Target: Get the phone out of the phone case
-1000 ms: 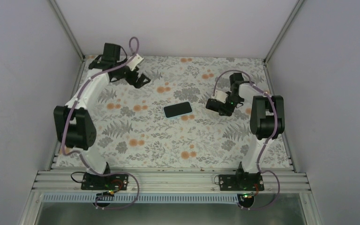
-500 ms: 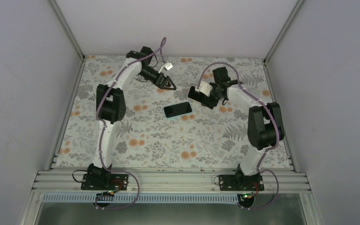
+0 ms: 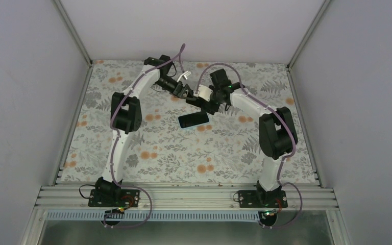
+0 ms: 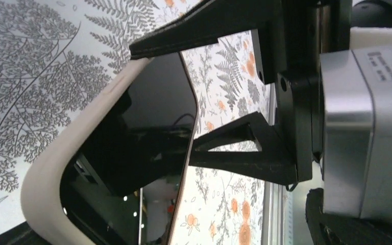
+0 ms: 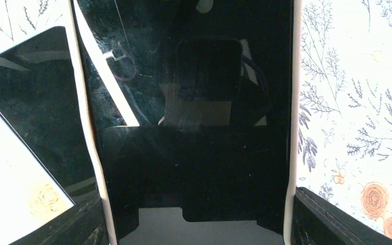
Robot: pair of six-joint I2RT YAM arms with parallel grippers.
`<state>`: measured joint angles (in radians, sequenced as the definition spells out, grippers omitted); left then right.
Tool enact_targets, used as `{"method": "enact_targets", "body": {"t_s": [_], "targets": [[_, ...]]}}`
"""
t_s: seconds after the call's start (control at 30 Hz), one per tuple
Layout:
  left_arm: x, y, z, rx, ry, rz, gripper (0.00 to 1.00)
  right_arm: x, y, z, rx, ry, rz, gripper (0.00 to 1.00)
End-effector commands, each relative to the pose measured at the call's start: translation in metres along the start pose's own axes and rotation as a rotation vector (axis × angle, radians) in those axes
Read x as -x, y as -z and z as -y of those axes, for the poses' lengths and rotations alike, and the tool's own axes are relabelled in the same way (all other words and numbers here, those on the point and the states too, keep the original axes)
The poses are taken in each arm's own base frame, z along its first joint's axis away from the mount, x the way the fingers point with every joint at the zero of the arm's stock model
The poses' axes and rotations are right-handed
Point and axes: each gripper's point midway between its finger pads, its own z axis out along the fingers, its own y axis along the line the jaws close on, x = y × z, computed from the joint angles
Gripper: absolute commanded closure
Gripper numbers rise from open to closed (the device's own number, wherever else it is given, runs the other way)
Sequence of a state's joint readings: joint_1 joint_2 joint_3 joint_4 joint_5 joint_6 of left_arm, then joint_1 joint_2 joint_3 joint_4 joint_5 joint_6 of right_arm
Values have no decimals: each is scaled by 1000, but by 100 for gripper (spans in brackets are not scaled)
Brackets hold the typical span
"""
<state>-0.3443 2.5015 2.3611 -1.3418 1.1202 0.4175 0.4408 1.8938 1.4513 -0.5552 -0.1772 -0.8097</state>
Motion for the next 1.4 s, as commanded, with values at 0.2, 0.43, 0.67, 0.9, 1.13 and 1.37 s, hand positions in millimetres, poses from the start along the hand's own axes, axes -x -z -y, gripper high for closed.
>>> {"method": "enact_targets", "body": {"t_s": [0.2,0.43,0.67,0.9,1.13,1.37], "targets": [[1,-2,8,-55,14,14,13,41,4,7,-58,-5,70,34],[6,0,9,-47,4,20,48,52,10,-5,-55,17,93,34],[6,2,14,-50,-10,23,87,55,14,-14,-51,31,93,34],[7,5,17,-28,-38,21,98,61,24,-24,-38,47,102,27],[19,22,33,79,-181,20,98,48,57,-55,138,70,105,0],[16,55,86,212,-497,6,98,17,139,-49,291,48,379,0]]}}
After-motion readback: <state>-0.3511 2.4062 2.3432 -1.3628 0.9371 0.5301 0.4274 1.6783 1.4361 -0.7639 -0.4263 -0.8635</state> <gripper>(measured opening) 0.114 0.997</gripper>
